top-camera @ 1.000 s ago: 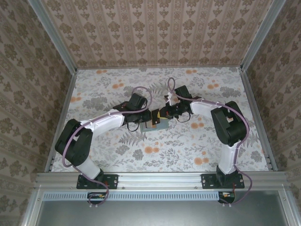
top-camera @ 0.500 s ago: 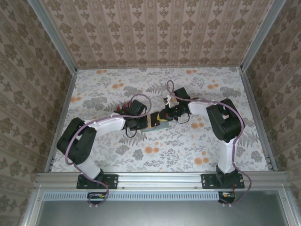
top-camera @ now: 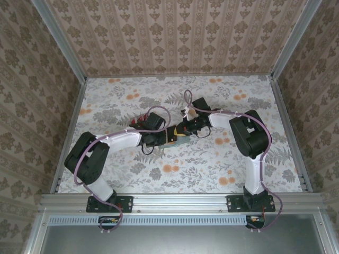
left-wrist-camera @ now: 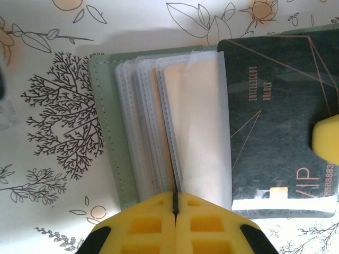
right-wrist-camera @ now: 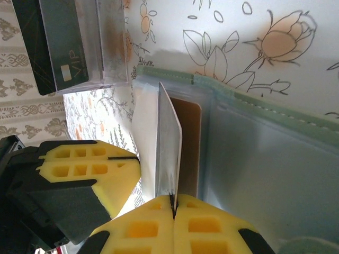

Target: Put the credit cards into the card holder

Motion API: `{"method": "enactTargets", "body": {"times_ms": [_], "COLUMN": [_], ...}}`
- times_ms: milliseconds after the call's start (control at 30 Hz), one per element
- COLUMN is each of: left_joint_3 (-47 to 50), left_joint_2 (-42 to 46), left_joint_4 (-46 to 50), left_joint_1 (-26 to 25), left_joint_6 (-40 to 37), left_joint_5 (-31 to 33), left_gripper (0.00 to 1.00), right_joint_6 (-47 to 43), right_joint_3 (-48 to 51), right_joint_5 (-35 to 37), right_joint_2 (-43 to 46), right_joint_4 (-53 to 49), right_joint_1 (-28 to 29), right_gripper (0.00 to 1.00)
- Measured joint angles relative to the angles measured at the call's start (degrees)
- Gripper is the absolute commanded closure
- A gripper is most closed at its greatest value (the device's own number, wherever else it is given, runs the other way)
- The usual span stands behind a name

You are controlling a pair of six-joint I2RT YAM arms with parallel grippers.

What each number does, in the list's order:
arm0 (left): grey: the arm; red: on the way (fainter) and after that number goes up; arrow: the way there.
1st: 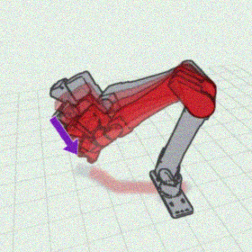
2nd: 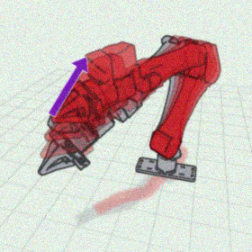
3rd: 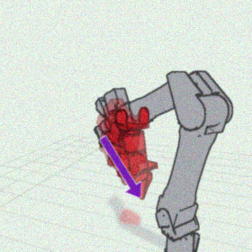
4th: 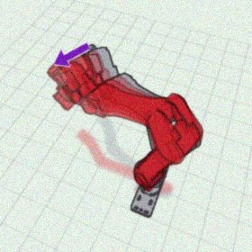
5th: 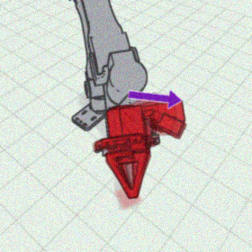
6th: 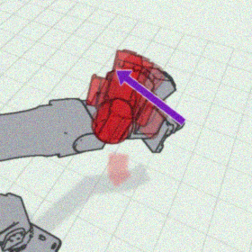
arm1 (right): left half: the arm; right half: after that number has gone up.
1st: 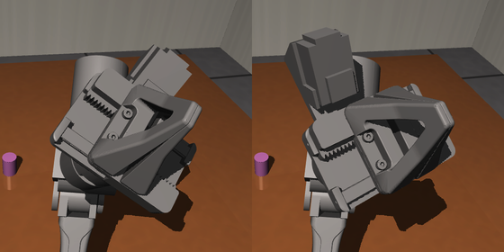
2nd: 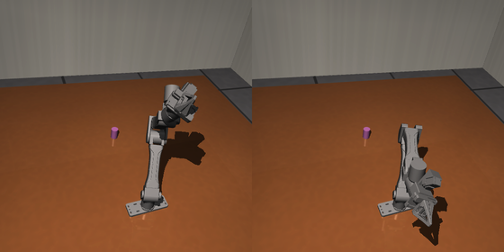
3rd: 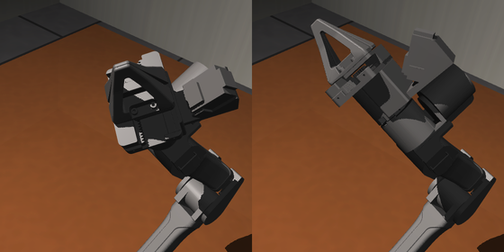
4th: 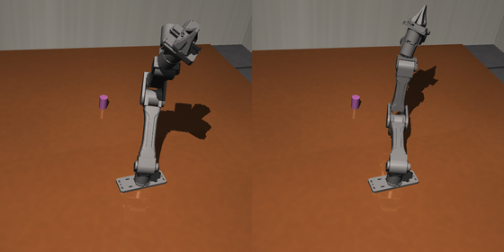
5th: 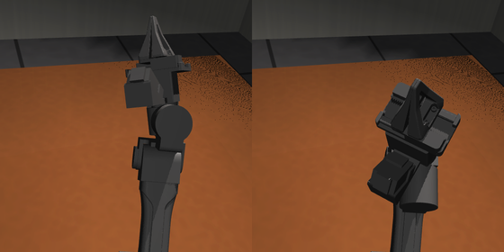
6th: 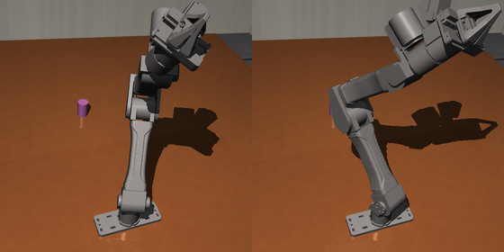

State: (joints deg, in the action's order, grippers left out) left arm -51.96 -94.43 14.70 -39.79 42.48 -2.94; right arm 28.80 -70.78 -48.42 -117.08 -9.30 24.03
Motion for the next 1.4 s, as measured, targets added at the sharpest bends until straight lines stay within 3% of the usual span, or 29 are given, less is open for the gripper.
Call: {"method": "enactTargets", "body": {"times_ms": [667,1167,1400], "left_joint_3": [-0.09,-0.09,-0.07], "left_joint_2": [-0.11,-0.11,-0.11], "left_joint_4": [-0.09,0.09,0.09], "left_joint_1": [0.00,0.02,0.07], "left_joint_6": [-0.02,-0.02,-0.02], "left_joint_5": [-0.02,0.22,0.22], "left_gripper": [1.00,1.00,1.00], "right_joint_6": [0.33,-0.63,-1.90], "right_joint_3": [1.99,-3.80,-4.52], "right_joint_5": [0.17,1.51,2.84], "right_joint_2": [0.00,-3.06,-3.26], "right_joint_4": [0.35,-2.49,-3.91], "right_joint_1": [0.13,2.67,2.99], "right_gripper": [0.97,0.97,0.85]}}
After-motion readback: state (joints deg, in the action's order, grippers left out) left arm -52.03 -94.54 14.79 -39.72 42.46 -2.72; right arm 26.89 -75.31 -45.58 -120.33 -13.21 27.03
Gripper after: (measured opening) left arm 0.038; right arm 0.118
